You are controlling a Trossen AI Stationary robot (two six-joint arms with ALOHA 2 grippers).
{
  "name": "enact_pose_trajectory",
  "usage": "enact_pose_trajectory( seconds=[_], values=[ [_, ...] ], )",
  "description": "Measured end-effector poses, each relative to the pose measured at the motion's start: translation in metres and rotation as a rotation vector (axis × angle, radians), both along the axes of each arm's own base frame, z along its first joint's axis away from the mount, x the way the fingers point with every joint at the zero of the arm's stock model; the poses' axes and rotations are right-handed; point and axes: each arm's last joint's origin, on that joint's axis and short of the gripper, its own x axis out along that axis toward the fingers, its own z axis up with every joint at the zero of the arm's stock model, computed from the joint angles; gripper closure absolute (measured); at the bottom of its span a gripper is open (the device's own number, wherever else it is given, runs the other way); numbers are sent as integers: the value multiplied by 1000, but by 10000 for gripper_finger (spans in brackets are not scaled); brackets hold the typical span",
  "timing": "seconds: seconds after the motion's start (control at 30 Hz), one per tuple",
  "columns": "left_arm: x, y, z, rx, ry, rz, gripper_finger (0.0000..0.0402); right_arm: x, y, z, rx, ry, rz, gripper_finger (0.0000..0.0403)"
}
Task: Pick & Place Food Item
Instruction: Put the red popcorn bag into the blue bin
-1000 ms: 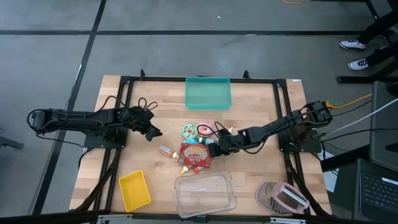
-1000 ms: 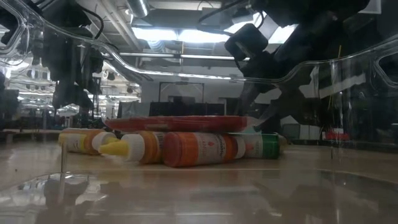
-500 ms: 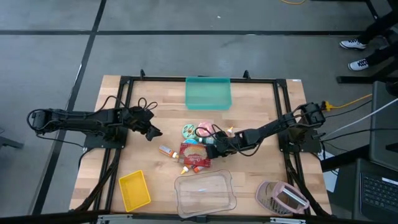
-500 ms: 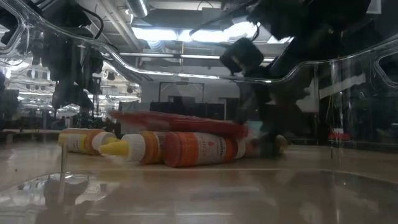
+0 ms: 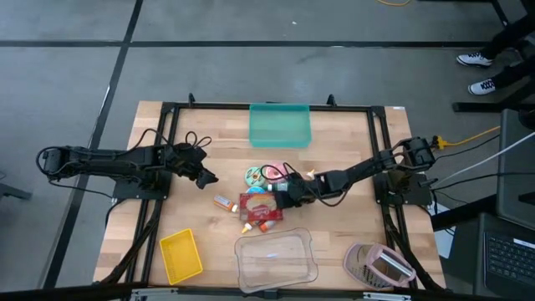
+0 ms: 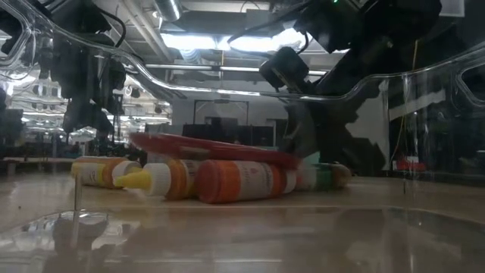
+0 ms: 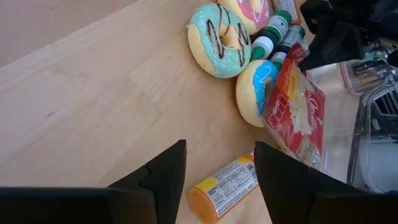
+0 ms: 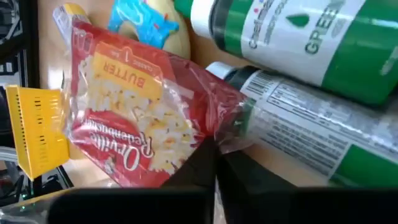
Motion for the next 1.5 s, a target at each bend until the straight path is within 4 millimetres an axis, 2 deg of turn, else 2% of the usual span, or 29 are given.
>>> enact_pose_trajectory(
  seconds=[0.17,0.27,0.37,0.47,0.67,0.77,0.97,1.1,1.2,1.37,1.5],
  values=[
    [1,0,1,-2,-7,13,219,5,-6,3,6,-50,28,399],
    [4,1,5,-6,-59,27,219,8,-11,15,15,-125,28,400],
    [9,2,12,2,-153,52,219,14,-18,38,-2,-205,29,401],
    [13,4,21,19,-248,80,219,21,-26,69,-32,-310,34,401],
    [15,5,26,40,-308,117,219,33,-50,133,-140,-497,22,402],
    [15,6,26,58,-307,124,219,35,-71,156,-220,-498,-6,402],
    [15,8,26,123,-300,154,219,33,-115,187,-417,-419,-52,402],
    [15,9,26,145,-296,180,219,25,-155,192,-472,-394,-108,402],
    [15,9,26,155,-295,173,219,19,-182,186,-462,-366,-140,403],
    [15,9,26,159,-295,172,219,15,-218,162,-399,-291,-151,403],
    [15,9,26,166,-294,183,219,21,-236,139,-339,-266,-135,403]
  ],
)
